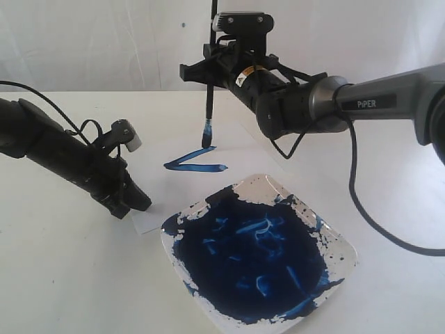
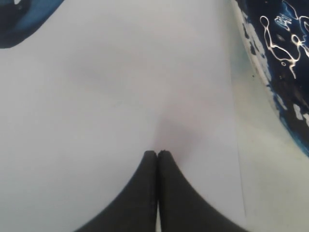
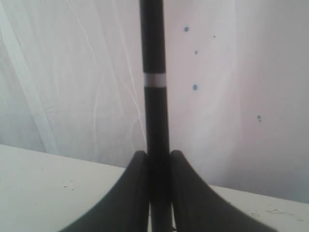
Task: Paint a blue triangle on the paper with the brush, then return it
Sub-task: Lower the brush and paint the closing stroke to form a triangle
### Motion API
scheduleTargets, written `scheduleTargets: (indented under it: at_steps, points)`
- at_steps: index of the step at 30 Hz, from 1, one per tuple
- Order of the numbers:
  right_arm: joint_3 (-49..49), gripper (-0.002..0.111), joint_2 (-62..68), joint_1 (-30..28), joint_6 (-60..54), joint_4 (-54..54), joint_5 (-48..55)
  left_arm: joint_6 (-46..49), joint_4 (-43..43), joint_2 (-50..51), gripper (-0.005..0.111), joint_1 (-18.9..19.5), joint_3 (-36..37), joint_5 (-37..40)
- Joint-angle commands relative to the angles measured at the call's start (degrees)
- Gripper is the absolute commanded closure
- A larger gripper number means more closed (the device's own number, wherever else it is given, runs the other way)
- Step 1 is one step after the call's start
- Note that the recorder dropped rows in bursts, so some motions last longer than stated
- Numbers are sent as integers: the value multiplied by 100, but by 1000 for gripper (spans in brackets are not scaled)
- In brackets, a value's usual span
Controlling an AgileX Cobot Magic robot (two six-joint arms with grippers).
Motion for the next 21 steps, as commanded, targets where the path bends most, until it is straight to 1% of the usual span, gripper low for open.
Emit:
scheduleTargets:
  at_steps: [1, 13, 21]
  points:
    - [-10, 108, -39, -34, -263, -51, -68, -13, 13, -12, 107, -9, 43, 105]
    - [-10, 108, -50, -48, -300, -40, 423, -13, 13, -12, 107, -9, 43, 105]
    - [-10, 108, -221, -48, -300, -40, 946, -13, 13, -12, 107, -9, 43, 105]
